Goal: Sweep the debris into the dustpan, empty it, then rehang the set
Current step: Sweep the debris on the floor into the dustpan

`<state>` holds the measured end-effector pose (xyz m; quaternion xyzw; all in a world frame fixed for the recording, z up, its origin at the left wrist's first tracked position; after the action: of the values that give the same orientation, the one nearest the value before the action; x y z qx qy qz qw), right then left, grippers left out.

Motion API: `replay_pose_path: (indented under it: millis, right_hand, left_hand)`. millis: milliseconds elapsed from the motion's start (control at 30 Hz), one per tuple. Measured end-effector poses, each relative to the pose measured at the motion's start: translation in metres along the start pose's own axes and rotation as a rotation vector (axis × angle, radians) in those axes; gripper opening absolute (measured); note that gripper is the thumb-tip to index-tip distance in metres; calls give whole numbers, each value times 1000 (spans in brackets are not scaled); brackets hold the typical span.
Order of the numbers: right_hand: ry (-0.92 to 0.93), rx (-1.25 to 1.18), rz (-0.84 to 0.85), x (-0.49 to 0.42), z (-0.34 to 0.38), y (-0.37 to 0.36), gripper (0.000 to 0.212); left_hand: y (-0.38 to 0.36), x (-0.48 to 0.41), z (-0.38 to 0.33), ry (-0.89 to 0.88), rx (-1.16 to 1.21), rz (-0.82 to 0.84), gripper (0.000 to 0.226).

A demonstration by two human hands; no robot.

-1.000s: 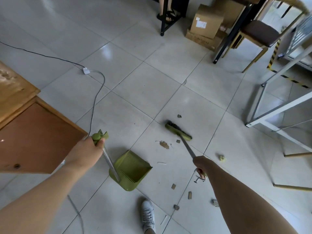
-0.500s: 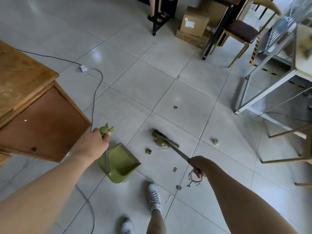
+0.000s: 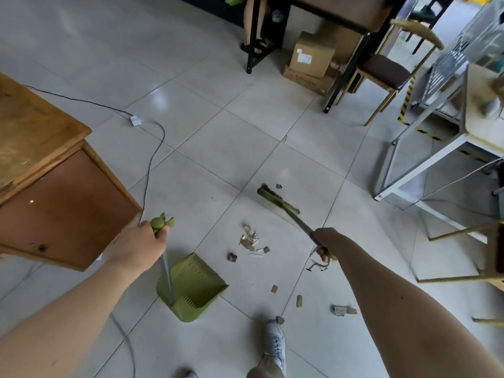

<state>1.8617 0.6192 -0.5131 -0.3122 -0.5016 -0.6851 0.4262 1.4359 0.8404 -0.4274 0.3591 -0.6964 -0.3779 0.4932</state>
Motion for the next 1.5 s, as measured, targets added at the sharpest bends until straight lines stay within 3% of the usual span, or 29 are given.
replay_pose_path:
  millis: [367, 667, 933, 1300, 1500]
  right_hand:
    - [9, 145, 61, -130, 105, 73, 14]
    - [-30, 209, 124, -210, 115, 109, 25]
    - [-130, 317, 172, -210, 51, 104, 22]
    - [-223, 311, 287, -88, -101, 16, 18]
    - [-48, 133, 148, -47, -140, -2, 20]
  left_hand:
    - [-11, -34, -58, 223, 39, -107, 42]
    - [-25, -43, -130, 275, 21, -109, 43]
    - [-35, -36, -145, 260, 94, -178, 42]
    - [-52, 24, -143, 152, 9, -150, 41]
    - [-65, 84, -106, 80, -2, -145, 39]
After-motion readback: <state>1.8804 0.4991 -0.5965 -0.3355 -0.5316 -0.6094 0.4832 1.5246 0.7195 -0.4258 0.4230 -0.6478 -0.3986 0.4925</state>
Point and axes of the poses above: each hand's wrist, its own x-axis away from the middle knuckle, its own y-axis out of the back of the hand, z = x × y, the point moved 10 cm from there along -x, towards the middle knuckle, and after that the axes turned 8 degrees about z, right-handed, at the moved point
